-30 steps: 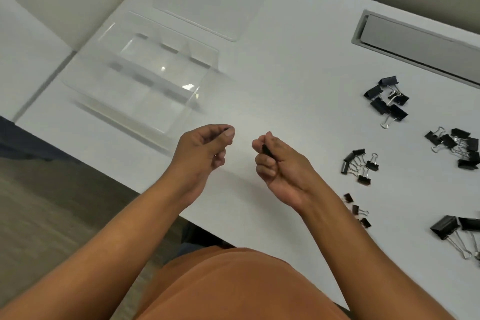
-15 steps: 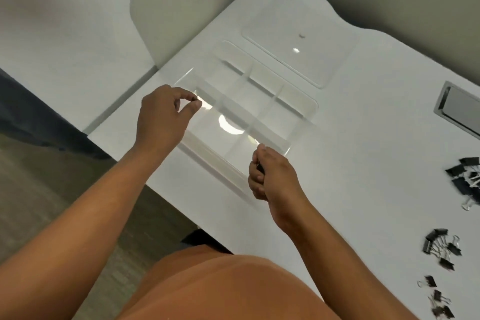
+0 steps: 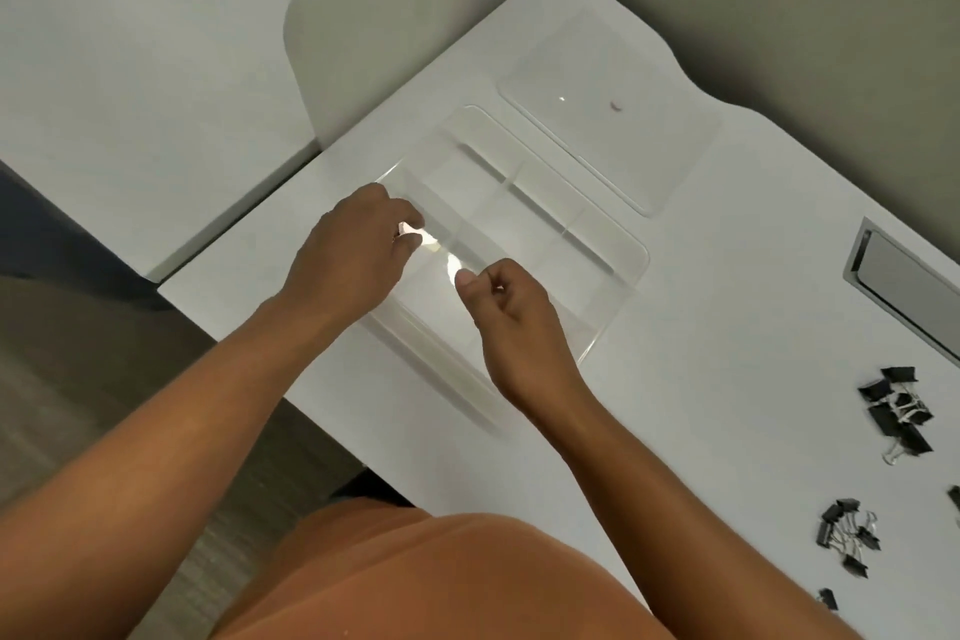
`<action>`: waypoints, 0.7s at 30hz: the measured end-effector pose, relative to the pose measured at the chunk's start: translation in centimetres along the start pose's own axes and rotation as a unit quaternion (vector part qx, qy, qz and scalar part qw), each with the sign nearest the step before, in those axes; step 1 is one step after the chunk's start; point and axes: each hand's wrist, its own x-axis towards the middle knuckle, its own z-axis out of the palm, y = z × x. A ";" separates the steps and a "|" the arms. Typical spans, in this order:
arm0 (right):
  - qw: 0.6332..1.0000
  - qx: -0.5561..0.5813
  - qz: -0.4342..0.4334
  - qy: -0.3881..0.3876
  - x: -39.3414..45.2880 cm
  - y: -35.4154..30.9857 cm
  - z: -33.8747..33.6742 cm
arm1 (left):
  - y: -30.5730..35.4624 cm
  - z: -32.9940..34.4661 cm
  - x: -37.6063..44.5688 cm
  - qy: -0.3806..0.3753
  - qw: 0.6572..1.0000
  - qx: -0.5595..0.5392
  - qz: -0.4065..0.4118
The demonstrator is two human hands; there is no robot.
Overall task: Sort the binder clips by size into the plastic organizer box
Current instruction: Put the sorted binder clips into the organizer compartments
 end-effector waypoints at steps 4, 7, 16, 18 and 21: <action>0.997 -0.078 -0.026 -0.007 2.8 -1.9 0.7 | -0.5 -1.1 0.0 0.020 0.998 -0.045 -0.025; 0.989 -0.131 -0.068 -0.003 4.8 -3.5 1.1 | -1.3 -1.7 -1.7 0.050 0.995 -0.086 -0.023; 0.970 -0.229 -0.068 -0.047 8.2 -4.5 3.2 | -2.2 -0.3 -6.6 0.069 0.971 -0.206 -0.097; 0.981 -0.186 -0.035 -0.048 7.8 -4.4 3.3 | -2.2 -0.3 -7.0 0.067 0.970 -0.214 -0.090; 0.985 -0.160 -0.028 -0.055 8.1 -4.7 3.5 | -2.2 -0.4 -7.6 0.062 0.971 -0.216 -0.080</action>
